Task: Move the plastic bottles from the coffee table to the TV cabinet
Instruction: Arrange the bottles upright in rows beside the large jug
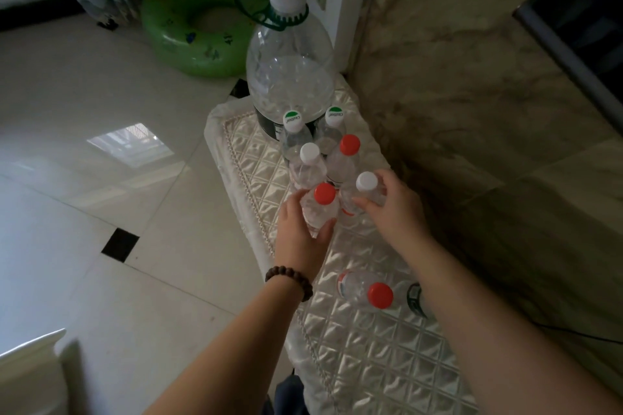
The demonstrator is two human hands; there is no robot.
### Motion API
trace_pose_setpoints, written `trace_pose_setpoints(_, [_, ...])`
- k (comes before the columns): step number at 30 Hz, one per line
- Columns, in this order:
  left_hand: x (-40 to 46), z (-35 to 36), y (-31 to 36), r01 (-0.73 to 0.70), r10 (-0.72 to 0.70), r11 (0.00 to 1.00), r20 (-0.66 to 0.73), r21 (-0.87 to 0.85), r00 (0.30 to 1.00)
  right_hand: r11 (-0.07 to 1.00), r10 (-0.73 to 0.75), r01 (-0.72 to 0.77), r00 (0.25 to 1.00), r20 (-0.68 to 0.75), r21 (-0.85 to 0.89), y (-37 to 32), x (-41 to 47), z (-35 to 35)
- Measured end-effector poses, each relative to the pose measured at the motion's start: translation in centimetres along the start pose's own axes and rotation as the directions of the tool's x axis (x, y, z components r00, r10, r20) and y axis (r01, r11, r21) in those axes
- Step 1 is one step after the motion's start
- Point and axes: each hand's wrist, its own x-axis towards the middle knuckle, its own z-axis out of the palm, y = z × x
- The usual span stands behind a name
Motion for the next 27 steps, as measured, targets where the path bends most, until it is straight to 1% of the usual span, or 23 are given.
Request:
trace_pose_setpoints(2, [-1.3, -0.7, 0.2, -0.021, 0.021, 0.999, -0.005, 0.028, 1.000, 0.999, 0.025, -0.025, 0.999, 0.022, 0.024, 0.2, -0.9, -1.3])
trace_pose_setpoints(4, [-3.1, -1.3, 0.5, -0.064, 0.061, 0.997, 0.045, 0.047, 0.997, 0.999, 0.031, -0.031, 0.999, 0.011, 0.033, 1.0, -2.4, -2.9])
trace_pose_setpoints(7, [-6.1, -1.7, 0.7, -0.091, 0.084, 0.996, 0.206, 0.023, 0.975, 0.997, 0.062, -0.059, 0.997, -0.046, 0.049, 3.0, -5.9, -5.7])
trace_pose_setpoints(9, [-7.8, -1.4, 0.7, -0.103, 0.088, 0.994, 0.319, 0.030, 0.944, 0.993, 0.110, -0.106, 0.990, -0.087, 0.051, 4.9, -8.5, -7.2])
trace_pose_setpoints(11, [-9.1, -0.5, 0.5, -0.105, 0.066, 0.992, 0.409, 0.074, 0.910, 0.984, 0.168, -0.160, 0.980, -0.109, 0.075, 7.1, -11.0, -8.1])
trace_pose_setpoints(13, [-9.8, 0.8, 0.3, -0.076, 0.022, 0.992, 0.462, 0.099, 0.887, 0.972, 0.219, -0.207, 0.969, -0.118, 0.109, 9.2, -13.0, -8.3])
trace_pose_setpoints(15, [-10.2, 2.1, 0.2, -0.057, -0.007, 0.990, 0.451, 0.127, 0.893, 0.957, 0.273, -0.256, 0.955, -0.119, 0.136, 10.7, -14.4, -7.9])
trace_pose_setpoints(19, [-10.3, 4.0, 0.3, -0.021, -0.033, 0.985, 0.303, 0.173, 0.953, 0.932, 0.325, -0.302, 0.941, -0.094, 0.201, 12.6, -15.4, -6.0])
trace_pose_setpoints(23, [-10.0, 4.8, 0.2, -0.029, -0.017, 0.982, 0.235, 0.187, 0.972, 0.910, 0.371, -0.334, 0.921, -0.122, 0.247, 13.5, -14.6, -4.5])
trace_pose_setpoints(25, [-9.8, 4.5, 0.3, -0.031, -0.002, 0.987, 0.202, 0.159, 0.979, 0.903, 0.375, -0.331, 0.918, -0.126, 0.276, 13.1, -14.1, -4.5])
trace_pose_setpoints(27, [-9.4, 3.9, 0.4, -0.037, 0.015, 0.988, 0.147, 0.148, 0.989, 0.902, 0.351, -0.295, 0.926, -0.139, 0.314, 12.2, -13.3, -4.7])
